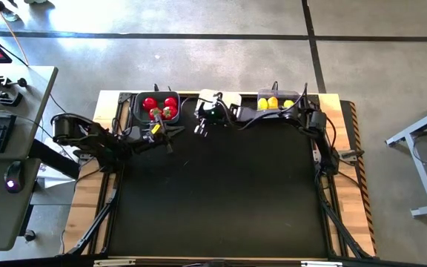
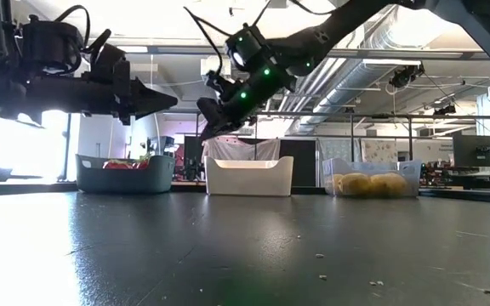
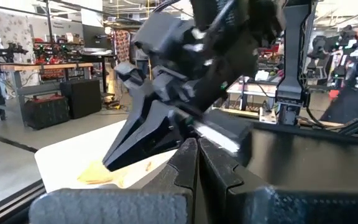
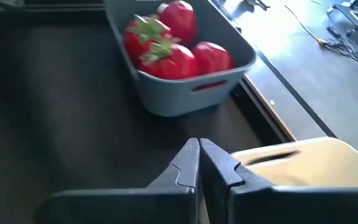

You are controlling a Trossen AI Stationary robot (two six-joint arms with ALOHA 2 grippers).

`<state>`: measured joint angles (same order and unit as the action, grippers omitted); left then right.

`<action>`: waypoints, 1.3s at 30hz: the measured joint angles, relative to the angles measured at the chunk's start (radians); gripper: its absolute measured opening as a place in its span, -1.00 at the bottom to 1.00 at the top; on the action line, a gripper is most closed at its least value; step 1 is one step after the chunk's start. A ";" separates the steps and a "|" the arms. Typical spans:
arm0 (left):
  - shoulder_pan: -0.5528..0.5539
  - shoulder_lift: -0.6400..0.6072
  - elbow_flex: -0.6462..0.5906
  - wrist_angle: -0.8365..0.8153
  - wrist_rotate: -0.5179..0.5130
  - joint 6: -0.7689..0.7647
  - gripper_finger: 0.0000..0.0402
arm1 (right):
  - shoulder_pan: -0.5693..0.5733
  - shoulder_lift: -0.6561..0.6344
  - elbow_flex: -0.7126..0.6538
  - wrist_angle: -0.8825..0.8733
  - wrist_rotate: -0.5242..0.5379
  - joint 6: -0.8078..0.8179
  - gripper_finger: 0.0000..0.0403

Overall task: Sort produce into baskets
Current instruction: Return to Home Position

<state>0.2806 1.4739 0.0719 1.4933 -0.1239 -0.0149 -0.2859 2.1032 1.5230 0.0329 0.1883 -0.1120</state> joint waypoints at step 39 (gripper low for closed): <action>0.001 -0.195 -0.062 -0.051 0.029 0.025 -1.00 | 0.000 -1.282 -1.220 0.324 -0.228 0.102 -1.00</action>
<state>0.2813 1.2794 0.0100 1.4418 -0.0953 0.0105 -0.2863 0.8209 0.3031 0.3573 -0.0396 -0.0099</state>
